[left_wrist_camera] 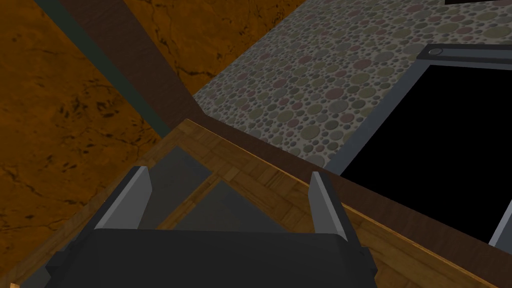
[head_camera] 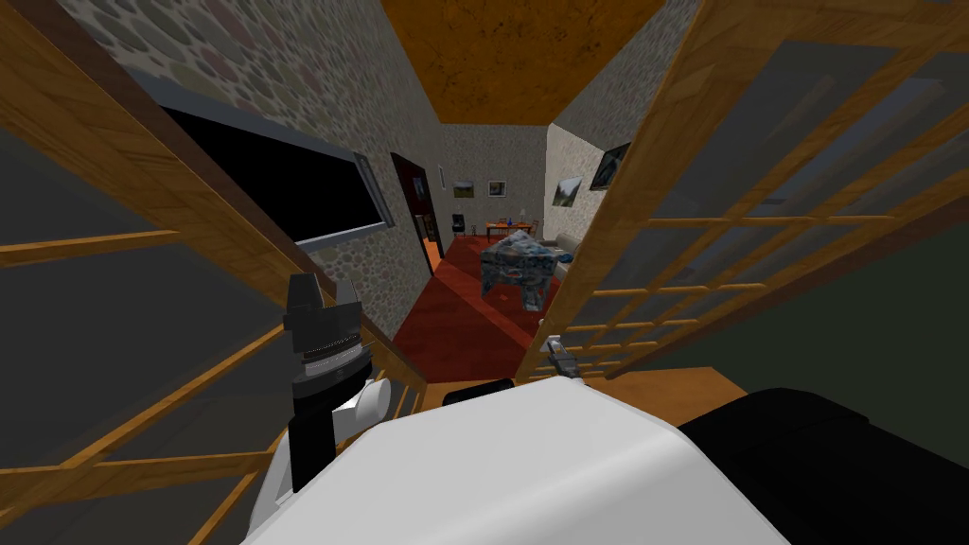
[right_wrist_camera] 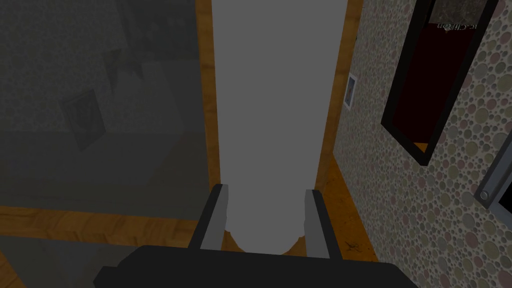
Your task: Pull the door open
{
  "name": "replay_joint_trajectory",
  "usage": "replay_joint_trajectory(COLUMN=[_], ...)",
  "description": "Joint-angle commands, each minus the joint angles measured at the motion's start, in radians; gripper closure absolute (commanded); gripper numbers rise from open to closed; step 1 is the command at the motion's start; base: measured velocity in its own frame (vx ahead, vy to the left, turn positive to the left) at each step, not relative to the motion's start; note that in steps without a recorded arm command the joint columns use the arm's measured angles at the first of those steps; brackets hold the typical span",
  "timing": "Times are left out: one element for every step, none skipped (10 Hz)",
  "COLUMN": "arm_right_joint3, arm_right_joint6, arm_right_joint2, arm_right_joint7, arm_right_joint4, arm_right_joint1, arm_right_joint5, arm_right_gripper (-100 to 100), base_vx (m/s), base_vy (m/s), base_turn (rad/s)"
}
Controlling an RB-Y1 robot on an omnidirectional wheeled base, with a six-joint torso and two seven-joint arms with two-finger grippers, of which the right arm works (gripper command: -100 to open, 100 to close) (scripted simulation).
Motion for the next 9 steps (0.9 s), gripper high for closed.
replay_joint_trajectory(arm_right_joint3=[0.009, 0.016, 0.022, 0.028, 0.034, 0.04, 0.047, 0.056, 0.064], arm_right_joint6=[0.002, 0.003, 0.005, 0.006, 0.007, 0.008, 0.01, 0.012, 0.014], arm_right_joint2=[-0.003, -0.006, -0.008, -0.009, -0.011, -0.013, -0.016, -0.018, -0.021], arm_right_joint7=[-0.028, -0.05, -0.068, -0.086, -0.104, -0.122, -0.145, -0.172, -0.199], arm_right_joint4=[0.003, 0.006, 0.008, 0.01, 0.012, 0.014, 0.016, 0.019, 0.022], arm_right_joint1=[-0.004, -0.008, -0.011, -0.014, -0.016, -0.019, -0.023, -0.027, -0.031], arm_right_joint5=[-0.015, -0.027, -0.036, -0.046, -0.055, -0.065, -0.077, -0.091, -0.105], arm_right_gripper=[100, 100, 100, 100, 100, 100, 100, 100, 100], base_vx=[-0.039, -0.062, -0.068, -0.065, -0.065, -0.063, -0.065, -0.064, -0.061], base_vy=[-0.007, -0.014, -0.007, -0.006, -0.009, -0.004, -0.001, -0.005, -0.005], base_turn=[0.035, 0.048, 0.035, 0.031, 0.03, 0.026, 0.026, 0.029, 0.052])
